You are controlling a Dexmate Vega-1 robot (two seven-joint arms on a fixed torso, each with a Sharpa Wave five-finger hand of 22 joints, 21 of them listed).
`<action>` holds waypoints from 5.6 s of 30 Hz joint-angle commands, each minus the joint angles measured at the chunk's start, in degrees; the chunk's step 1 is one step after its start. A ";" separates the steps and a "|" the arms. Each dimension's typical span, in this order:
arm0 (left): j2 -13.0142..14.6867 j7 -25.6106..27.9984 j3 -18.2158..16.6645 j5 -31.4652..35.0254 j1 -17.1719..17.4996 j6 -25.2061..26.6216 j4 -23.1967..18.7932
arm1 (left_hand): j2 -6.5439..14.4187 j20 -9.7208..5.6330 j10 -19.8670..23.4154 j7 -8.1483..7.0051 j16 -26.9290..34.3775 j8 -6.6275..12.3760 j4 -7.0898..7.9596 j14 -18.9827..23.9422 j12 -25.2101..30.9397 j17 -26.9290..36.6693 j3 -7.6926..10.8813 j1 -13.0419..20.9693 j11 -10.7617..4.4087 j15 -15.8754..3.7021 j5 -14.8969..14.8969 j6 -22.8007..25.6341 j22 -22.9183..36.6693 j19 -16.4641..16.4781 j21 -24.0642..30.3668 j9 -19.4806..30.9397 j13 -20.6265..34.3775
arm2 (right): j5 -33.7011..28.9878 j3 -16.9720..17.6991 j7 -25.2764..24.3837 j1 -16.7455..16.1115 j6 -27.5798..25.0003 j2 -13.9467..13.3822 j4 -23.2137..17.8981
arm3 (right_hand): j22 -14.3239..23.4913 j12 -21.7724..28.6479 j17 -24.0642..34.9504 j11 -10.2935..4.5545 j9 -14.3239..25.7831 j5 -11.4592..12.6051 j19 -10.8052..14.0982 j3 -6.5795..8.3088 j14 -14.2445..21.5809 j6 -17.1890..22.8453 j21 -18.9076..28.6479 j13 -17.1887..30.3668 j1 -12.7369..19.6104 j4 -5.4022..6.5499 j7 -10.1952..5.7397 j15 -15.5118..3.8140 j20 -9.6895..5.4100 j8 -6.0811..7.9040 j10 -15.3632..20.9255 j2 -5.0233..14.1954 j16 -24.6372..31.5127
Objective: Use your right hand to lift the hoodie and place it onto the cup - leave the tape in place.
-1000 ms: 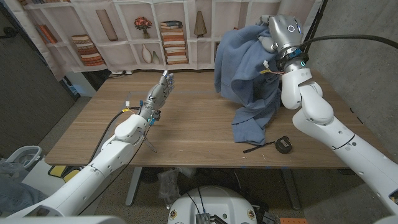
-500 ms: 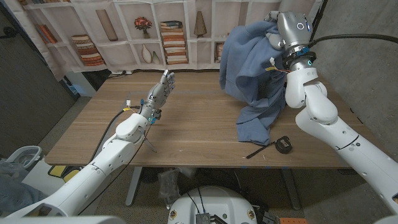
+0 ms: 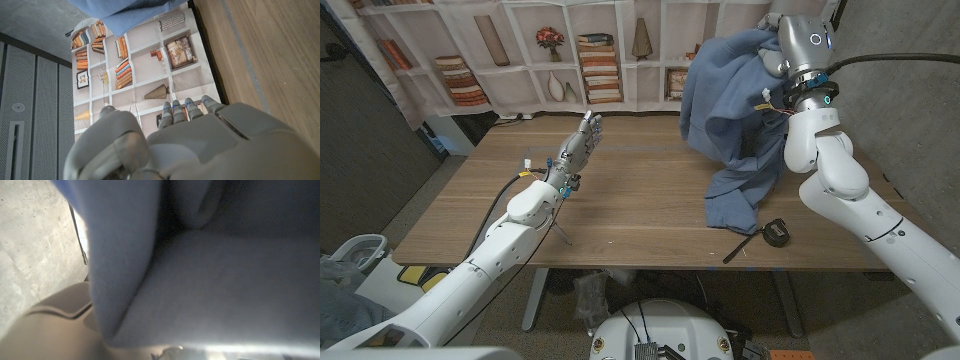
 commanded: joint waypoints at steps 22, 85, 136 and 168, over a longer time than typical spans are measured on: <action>0.11 -1.41 0.25 -0.10 -0.79 -0.31 0.74 | 0.50 0.03 0.00 0.16 0.23 -0.06 0.06 -0.23 -0.06 0.09 -0.64 0.35 -0.13 -0.02 -0.08 0.68 0.19 -0.17 0.20 0.16 0.13 | 2.31 1.90 -0.53 0.61 -5.81 -0.34 -0.54 | -0.40 -0.42 0.05 0.13 -0.51 0.17 0.75 -0.26 0.68 0.56 0.60 0.36 8.48 -0.12 -0.19 -0.03 -7.05 -0.56 0.58 7.89 0.47; 1.01 0.87 -0.42 0.35 2.56 -0.35 -2.58 | 0.79 0.20 0.04 0.28 0.23 0.00 0.04 -0.20 -0.04 0.09 -1.27 0.82 -0.08 -0.02 -0.09 1.18 0.21 0.00 0.26 0.16 0.13 | 8.92 1.59 -0.71 4.82 -17.60 -3.59 2.41 | -0.88 -0.56 -0.81 0.18 -0.77 0.21 1.35 -0.62 0.83 0.95 0.54 0.43 8.67 -0.08 -0.41 -0.04 -7.06 -1.46 0.43 8.01 0.90; 2.13 2.60 -1.18 0.48 5.36 0.23 -5.13 | 1.03 0.25 -0.03 0.33 0.23 -0.03 0.00 -0.19 -0.07 0.09 -1.71 1.27 -0.17 0.05 -0.09 1.36 0.22 -0.02 0.25 0.17 0.13 | 16.18 -4.94 -1.07 10.37 -24.11 -6.99 9.17 | -0.87 -0.54 -0.94 0.15 -0.66 0.20 1.40 -0.90 0.75 2.10 0.41 0.43 8.73 -0.02 -1.23 -0.04 -7.06 -1.89 0.35 8.09 1.46; 2.57 3.04 -1.32 0.63 6.03 0.65 -6.22 | 1.14 0.08 -0.05 0.26 0.22 -0.28 0.01 -0.22 -0.06 0.09 -2.02 1.50 0.00 0.02 -0.09 0.86 0.22 -0.04 0.25 0.17 0.14 | 15.26 -10.42 0.29 12.95 -24.73 -6.75 13.38 | -0.87 -0.51 -1.02 0.21 -0.83 0.23 1.39 -1.02 0.60 2.38 0.37 0.29 8.81 -0.02 -1.47 -0.04 -7.06 -2.51 0.47 8.09 1.70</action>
